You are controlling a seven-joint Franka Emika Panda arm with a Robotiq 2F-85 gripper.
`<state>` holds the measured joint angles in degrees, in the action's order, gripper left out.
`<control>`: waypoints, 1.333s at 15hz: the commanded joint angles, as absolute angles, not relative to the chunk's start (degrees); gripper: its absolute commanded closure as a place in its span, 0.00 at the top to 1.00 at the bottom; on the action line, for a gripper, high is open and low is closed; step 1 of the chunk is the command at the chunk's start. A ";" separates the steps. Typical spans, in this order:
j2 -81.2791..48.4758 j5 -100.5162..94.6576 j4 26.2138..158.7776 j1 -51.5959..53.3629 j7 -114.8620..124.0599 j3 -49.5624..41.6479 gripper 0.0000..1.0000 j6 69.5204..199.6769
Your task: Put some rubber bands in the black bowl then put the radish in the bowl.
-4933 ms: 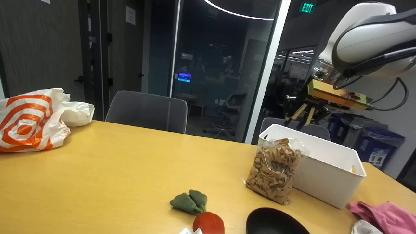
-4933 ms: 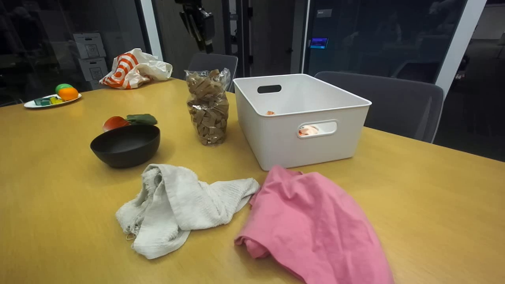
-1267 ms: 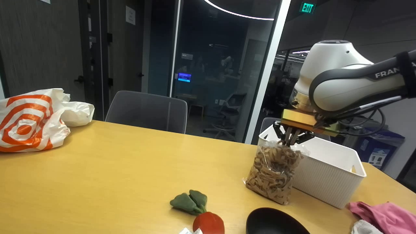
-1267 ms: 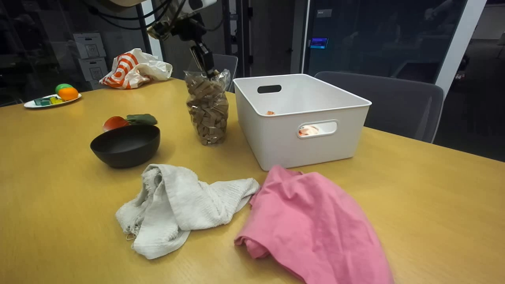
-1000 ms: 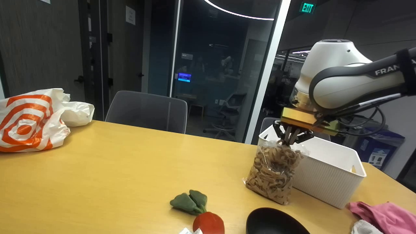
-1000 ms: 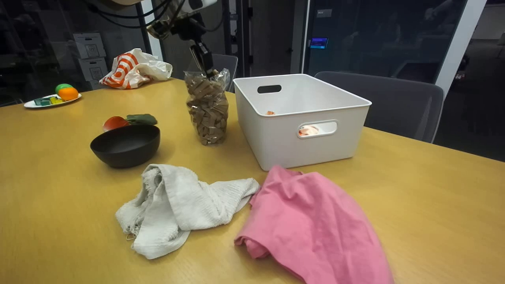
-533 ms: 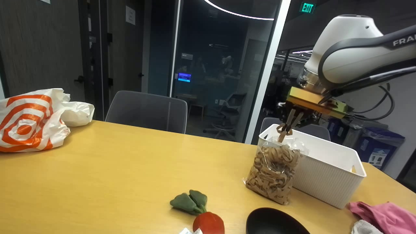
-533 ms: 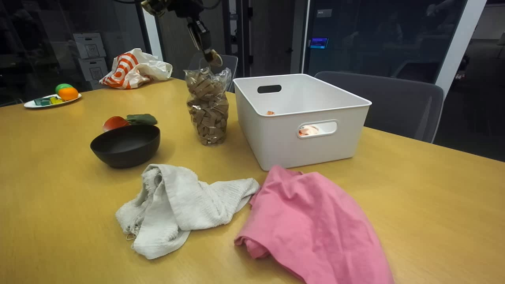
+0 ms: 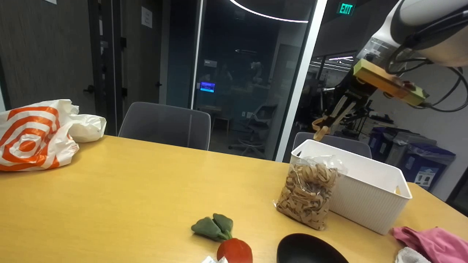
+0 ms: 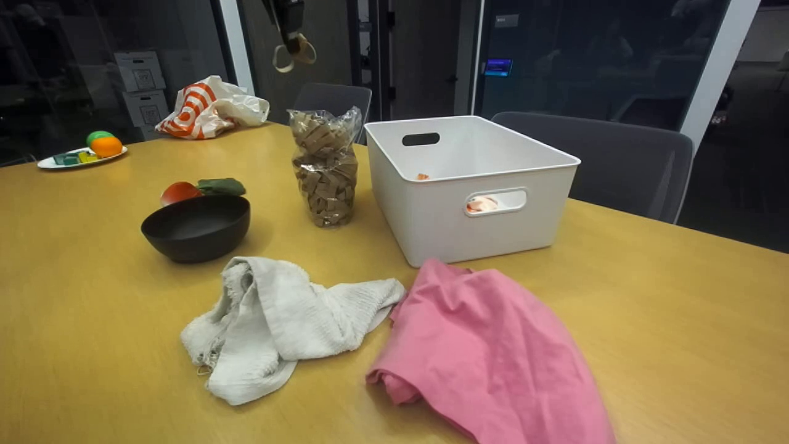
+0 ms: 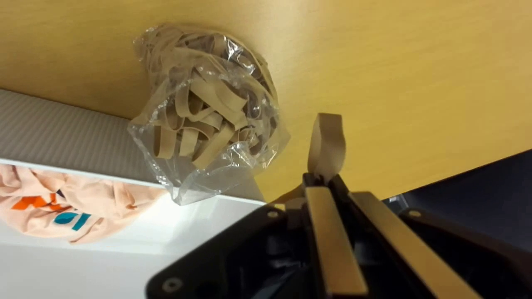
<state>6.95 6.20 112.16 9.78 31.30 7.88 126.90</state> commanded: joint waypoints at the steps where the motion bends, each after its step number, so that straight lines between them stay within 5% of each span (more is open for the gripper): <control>1: 14.02 9.02 115.78 9.31 25.72 8.36 0.11 119.55; 11: 25.98 9.89 131.89 12.01 16.84 13.32 0.10 115.01; 20: 22.58 10.29 135.61 12.85 11.63 13.64 0.09 115.66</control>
